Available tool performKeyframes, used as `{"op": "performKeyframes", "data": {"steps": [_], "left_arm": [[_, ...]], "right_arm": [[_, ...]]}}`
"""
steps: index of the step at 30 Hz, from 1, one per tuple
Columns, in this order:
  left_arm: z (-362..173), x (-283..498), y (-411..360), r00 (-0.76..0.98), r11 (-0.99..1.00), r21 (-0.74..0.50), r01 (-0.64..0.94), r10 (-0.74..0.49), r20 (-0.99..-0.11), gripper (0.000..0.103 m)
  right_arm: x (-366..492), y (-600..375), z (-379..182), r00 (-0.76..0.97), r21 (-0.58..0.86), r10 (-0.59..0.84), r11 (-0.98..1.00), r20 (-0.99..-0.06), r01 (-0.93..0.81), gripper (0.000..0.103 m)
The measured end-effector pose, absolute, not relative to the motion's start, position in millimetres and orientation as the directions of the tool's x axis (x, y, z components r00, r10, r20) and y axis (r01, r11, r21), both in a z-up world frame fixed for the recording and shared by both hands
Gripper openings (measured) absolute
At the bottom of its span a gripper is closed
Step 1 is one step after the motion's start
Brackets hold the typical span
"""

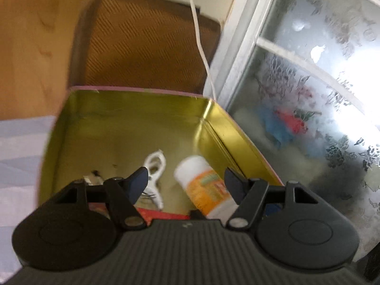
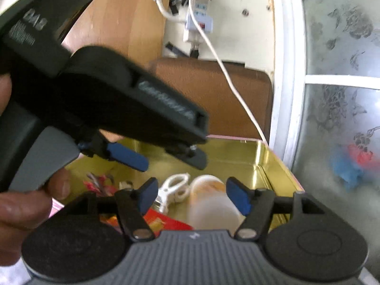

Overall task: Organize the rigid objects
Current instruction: 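Carry the white bottle into the pink tin and release it, then grasp the blue polka-dot bow headband with the right gripper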

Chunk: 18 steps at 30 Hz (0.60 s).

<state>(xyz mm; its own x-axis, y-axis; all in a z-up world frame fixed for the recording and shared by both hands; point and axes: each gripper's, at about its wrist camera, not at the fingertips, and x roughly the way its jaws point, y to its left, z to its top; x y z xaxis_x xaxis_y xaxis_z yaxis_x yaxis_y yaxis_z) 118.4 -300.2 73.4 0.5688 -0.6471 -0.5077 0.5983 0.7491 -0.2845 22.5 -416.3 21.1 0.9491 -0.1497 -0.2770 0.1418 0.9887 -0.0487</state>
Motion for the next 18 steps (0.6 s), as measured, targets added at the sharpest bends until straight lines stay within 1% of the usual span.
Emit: {"op": "performKeyframes", "data": {"steps": [6, 8, 10, 11, 12, 14, 16, 18], "left_arm": [[84, 72, -221, 0.671, 0.787, -0.243, 0.567, -0.612, -0.418, 0.073], [77, 56, -187, 0.693, 0.802, -0.243, 0.545, -0.595, -0.408, 0.073], [69, 42, -155, 0.720, 0.825, -0.241, 0.511, -0.564, -0.405, 0.073], [64, 38, -140, 0.731, 0.839, -0.240, 0.489, -0.544, -0.411, 0.073], [57, 34, -127, 0.743, 0.853, -0.241, 0.463, -0.522, -0.418, 0.073], [45, 28, -95, 0.768, 0.880, -0.240, 0.409, -0.474, -0.431, 0.073], [34, 23, -62, 0.798, 0.909, -0.242, 0.339, -0.414, -0.438, 0.073], [24, 21, -26, 0.828, 0.933, -0.256, 0.253, -0.345, -0.441, 0.073]], "right_arm": [[-22, -392, 30, 0.972, -0.029, -0.150, 0.989, -0.183, 0.147, 0.066], [-40, -381, 30, 0.980, -0.002, -0.132, 0.991, -0.147, 0.133, 0.066], [-45, -373, 32, 0.985, 0.018, -0.098, 0.995, -0.141, 0.101, 0.066], [-46, -367, 32, 0.986, 0.024, -0.067, 0.997, -0.149, 0.072, 0.063], [-48, -359, 33, 0.986, 0.027, -0.030, 0.999, -0.162, 0.035, 0.056], [-46, -343, 35, 0.980, 0.027, 0.043, 0.999, -0.194, -0.038, 0.050], [-40, -323, 36, 0.961, 0.033, 0.134, 0.991, -0.242, -0.130, 0.044], [-28, -303, 35, 0.922, 0.075, 0.232, 0.973, -0.309, -0.220, 0.037]]}}
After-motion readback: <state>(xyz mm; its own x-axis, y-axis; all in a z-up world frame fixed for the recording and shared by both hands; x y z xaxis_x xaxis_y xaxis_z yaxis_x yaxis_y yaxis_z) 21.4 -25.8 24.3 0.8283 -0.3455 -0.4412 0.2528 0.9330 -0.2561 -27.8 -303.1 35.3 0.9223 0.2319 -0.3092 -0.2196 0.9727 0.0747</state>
